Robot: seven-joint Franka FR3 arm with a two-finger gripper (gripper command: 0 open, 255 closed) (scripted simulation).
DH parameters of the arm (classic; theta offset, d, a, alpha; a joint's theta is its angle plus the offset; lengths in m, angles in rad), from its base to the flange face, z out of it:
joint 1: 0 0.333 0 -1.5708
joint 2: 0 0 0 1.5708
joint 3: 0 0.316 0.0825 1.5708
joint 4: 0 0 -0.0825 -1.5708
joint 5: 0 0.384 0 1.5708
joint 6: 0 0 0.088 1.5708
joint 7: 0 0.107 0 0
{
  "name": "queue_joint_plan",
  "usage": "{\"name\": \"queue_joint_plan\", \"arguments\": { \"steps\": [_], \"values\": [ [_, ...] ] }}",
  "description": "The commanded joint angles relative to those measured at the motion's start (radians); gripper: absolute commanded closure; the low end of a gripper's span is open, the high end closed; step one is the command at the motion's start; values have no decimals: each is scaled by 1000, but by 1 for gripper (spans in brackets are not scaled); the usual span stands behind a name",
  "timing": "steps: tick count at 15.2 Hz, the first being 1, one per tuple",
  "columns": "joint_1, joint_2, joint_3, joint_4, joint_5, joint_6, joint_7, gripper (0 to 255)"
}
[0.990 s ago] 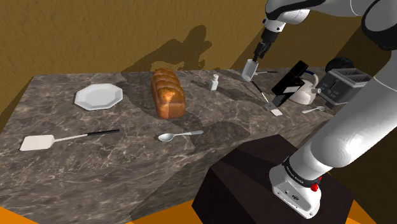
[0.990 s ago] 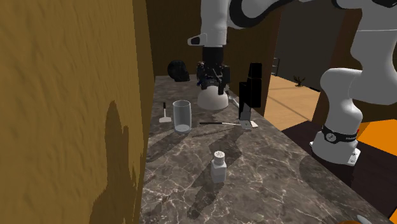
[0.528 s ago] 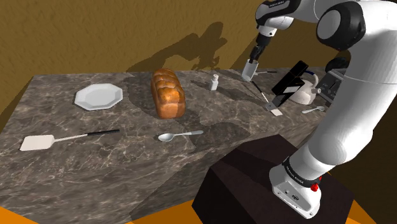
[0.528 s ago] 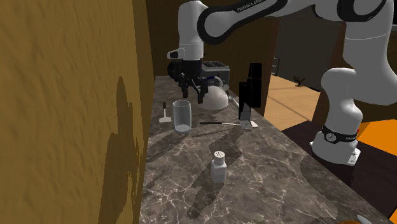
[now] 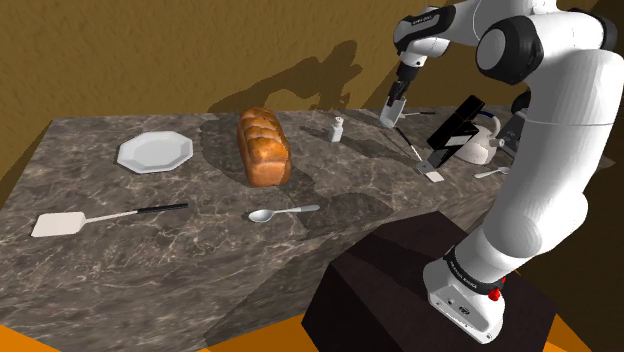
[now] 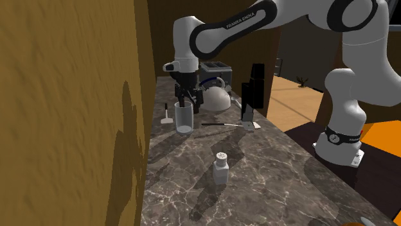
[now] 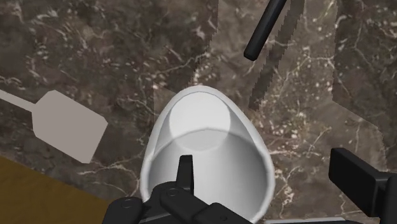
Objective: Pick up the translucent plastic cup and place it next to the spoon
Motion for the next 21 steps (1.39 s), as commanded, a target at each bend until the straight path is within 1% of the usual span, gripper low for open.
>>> {"name": "queue_joint_plan", "arguments": {
  "steps": [1,9,10,19,21],
  "values": [
    [0,12,4,-18,7,30,-3,0],
    [0,12,4,-18,7,30,-3,0],
    [0,12,4,-18,7,30,-3,255],
    [0,12,4,-18,7,30,-3,255],
    [1,2,1,-6,1,8,0,255]
  ]
}}
